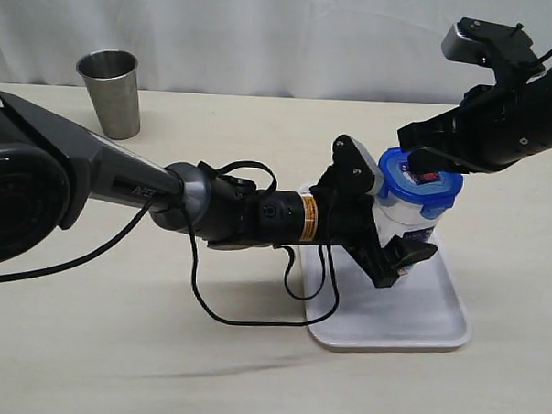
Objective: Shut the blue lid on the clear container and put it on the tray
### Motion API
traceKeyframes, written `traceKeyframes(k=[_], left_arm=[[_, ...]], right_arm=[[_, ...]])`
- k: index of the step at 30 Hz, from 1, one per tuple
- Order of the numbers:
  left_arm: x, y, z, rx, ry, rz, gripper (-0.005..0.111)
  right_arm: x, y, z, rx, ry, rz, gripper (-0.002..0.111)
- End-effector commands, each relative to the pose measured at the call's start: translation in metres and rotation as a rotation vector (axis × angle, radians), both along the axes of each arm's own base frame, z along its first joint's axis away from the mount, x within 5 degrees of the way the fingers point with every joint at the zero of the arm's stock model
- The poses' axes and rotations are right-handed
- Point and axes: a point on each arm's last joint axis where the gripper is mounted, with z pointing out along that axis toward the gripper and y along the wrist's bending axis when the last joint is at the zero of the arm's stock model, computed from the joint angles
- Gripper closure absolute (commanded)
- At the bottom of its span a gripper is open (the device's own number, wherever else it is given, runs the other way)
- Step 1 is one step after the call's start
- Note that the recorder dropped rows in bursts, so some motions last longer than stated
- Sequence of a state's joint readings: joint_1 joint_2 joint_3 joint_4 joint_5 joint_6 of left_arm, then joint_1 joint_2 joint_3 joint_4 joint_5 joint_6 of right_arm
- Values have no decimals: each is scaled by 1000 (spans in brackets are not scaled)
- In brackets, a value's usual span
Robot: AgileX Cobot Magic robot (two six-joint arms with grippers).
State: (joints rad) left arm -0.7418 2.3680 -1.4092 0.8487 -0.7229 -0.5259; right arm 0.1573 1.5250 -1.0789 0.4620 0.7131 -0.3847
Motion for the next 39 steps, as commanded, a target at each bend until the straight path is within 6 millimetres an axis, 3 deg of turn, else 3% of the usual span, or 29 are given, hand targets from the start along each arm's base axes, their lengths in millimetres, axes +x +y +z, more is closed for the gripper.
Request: traceKeyframes(k=[1,10,14,19,24,32,35,39], left_arm=[[6,5,2,105,-17,59,10],[15,18,18,275,-35,185,10],[3,21,27,289,-104,85,10],[-3,27,35,285,-96,88,10],[-1,30,40,278,-76,117,10],[6,38,39,312,-75,155,10],[12,45,41,348,-72,202,10],[17,59,63,437,-86,327,10]], right_arm=[[-3,-2,-13,-39,65,35,104],[-3,-2,-13,-41,64,39,104],[-3,-2,-13,-41,64,39,104],[-3,-2,-13,-41,64,39,104],[-3,-2,0,-35,27,44,104],[-16,-5,36,-18,-122,22,103],[-20,-8,43,-1,-136,-11,95],[-18,-11,38,-24,-112,-39,66]])
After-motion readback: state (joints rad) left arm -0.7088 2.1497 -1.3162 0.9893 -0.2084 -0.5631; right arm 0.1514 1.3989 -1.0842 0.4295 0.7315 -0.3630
